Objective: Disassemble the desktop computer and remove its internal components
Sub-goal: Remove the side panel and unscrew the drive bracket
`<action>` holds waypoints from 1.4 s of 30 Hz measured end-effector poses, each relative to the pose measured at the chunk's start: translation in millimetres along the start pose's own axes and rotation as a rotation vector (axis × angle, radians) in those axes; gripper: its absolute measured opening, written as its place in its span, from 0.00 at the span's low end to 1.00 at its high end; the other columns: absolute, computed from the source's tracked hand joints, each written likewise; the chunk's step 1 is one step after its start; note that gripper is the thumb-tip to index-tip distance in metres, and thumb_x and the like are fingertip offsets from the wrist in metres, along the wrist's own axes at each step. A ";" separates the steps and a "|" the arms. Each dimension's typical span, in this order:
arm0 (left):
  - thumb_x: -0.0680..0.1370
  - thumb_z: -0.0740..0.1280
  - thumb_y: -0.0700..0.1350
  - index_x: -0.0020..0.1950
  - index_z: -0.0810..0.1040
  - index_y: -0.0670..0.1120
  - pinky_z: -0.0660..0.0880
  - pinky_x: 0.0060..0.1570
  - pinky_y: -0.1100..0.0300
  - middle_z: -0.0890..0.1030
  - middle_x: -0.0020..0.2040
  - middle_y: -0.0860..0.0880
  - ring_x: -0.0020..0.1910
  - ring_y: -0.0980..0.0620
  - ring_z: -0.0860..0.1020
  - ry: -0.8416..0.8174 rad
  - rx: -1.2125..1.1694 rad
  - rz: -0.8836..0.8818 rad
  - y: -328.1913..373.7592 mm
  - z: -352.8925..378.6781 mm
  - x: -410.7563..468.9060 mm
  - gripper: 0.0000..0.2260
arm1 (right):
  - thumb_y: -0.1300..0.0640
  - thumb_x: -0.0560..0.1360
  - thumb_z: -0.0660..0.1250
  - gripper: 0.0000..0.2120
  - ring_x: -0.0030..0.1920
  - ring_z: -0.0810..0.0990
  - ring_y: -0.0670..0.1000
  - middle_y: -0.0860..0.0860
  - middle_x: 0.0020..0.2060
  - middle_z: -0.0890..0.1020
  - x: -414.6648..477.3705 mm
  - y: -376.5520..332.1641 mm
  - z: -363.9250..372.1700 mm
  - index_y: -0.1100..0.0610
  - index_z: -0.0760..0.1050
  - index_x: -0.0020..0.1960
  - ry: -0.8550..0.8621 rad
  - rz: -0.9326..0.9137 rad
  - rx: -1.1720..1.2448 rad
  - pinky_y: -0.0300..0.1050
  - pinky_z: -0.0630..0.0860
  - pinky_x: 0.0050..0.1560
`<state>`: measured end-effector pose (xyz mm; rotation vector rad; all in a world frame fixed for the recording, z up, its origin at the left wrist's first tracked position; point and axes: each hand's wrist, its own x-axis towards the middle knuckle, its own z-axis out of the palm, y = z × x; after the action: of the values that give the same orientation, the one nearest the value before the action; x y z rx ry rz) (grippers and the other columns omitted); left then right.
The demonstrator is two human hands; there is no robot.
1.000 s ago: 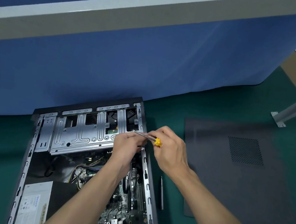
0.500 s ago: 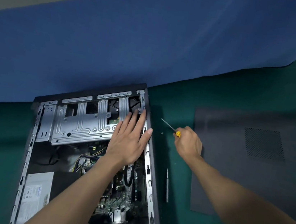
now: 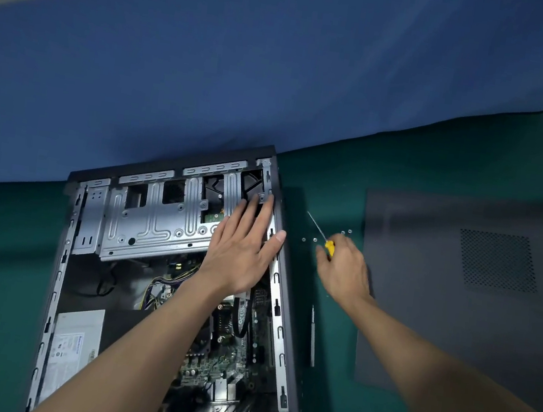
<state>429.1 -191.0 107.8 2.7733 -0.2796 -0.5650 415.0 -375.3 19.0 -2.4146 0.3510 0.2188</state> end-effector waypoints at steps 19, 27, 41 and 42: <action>0.80 0.64 0.44 0.63 0.75 0.42 0.64 0.66 0.57 0.77 0.60 0.47 0.63 0.49 0.72 0.585 -0.314 -0.258 -20.8 8.2 -58.5 0.13 | 0.54 0.80 0.58 0.13 0.58 0.72 0.59 0.57 0.55 0.76 -77.1 -23.8 -9.6 0.60 0.74 0.59 -0.084 0.062 -0.153 0.51 0.70 0.59; 0.76 0.67 0.33 0.58 0.74 0.36 0.78 0.33 0.61 0.81 0.46 0.41 0.41 0.49 0.83 0.270 -1.642 -0.780 -35.2 -3.9 -54.2 0.11 | 0.39 0.80 0.43 0.24 0.57 0.73 0.59 0.55 0.61 0.73 -67.8 -118.5 -3.7 0.54 0.62 0.66 0.033 0.021 -0.032 0.54 0.69 0.50; 0.68 0.71 0.30 0.60 0.68 0.37 0.78 0.35 0.58 0.80 0.52 0.35 0.42 0.46 0.80 -0.154 -1.785 -0.544 -69.2 3.4 -47.0 0.23 | 0.34 0.77 0.37 0.28 0.50 0.75 0.59 0.58 0.50 0.77 -59.5 -118.9 4.8 0.55 0.61 0.56 0.052 0.030 -0.131 0.51 0.66 0.44; 0.69 0.69 0.28 0.62 0.63 0.43 0.78 0.37 0.56 0.78 0.54 0.35 0.42 0.47 0.80 -0.180 -1.788 -0.557 -74.1 5.7 -47.0 0.27 | 0.33 0.77 0.37 0.28 0.50 0.75 0.59 0.58 0.50 0.77 -59.3 -119.4 5.1 0.55 0.61 0.57 0.049 0.038 -0.133 0.51 0.66 0.44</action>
<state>393.9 -111.4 95.3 1.0021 0.6780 -0.6504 395.1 -272.9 102.1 -2.5493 0.4165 0.2052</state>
